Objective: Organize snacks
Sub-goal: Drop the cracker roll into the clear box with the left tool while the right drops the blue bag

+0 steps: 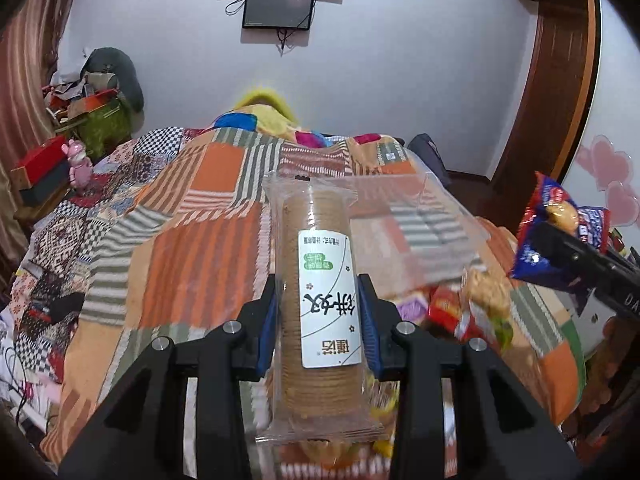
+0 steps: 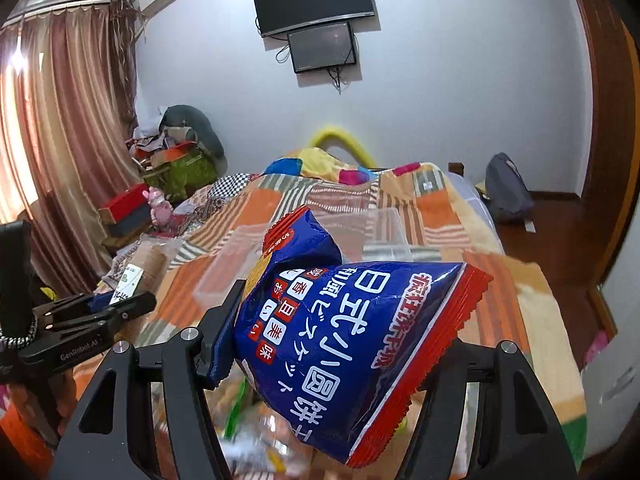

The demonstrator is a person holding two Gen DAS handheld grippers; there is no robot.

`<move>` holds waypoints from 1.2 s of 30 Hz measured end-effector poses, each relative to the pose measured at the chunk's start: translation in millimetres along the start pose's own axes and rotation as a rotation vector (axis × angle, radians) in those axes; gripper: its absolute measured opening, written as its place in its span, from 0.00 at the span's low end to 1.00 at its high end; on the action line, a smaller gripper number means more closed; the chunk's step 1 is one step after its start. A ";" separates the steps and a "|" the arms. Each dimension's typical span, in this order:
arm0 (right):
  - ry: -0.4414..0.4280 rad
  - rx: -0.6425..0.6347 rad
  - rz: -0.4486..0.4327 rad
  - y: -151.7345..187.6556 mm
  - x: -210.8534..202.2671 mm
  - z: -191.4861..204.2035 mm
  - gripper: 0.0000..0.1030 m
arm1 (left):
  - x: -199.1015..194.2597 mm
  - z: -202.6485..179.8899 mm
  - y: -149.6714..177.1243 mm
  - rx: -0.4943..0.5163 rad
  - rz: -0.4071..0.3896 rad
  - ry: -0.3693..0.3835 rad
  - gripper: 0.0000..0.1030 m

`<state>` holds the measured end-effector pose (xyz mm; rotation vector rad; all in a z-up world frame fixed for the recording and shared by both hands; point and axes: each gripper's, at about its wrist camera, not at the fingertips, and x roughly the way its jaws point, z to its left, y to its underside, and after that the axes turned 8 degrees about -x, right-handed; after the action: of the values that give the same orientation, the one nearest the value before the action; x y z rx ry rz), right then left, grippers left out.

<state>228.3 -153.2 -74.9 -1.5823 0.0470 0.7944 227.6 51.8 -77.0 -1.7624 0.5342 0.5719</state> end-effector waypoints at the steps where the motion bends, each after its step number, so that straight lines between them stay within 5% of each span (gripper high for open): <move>1: 0.002 -0.003 0.003 -0.9 4.0 -0.1 0.60 | 4.5 -1.9 -3.9 0.000 0.001 0.002 0.35; 22: 0.065 -0.099 0.155 -23.3 99.0 -14.4 0.60 | 123.8 -11.1 -51.7 0.015 0.113 0.005 0.35; 25: 0.063 -0.117 0.196 -21.7 108.6 -13.9 0.60 | 125.9 -16.1 -53.6 0.042 0.099 0.006 0.27; 36: 0.050 -0.117 0.249 -19.8 114.2 -16.4 0.66 | 113.9 -18.8 -55.5 0.074 0.076 0.016 0.28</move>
<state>331.6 -116.9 -116.4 -1.7284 0.2415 0.9651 352.6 40.0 -102.6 -1.6837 0.6280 0.5840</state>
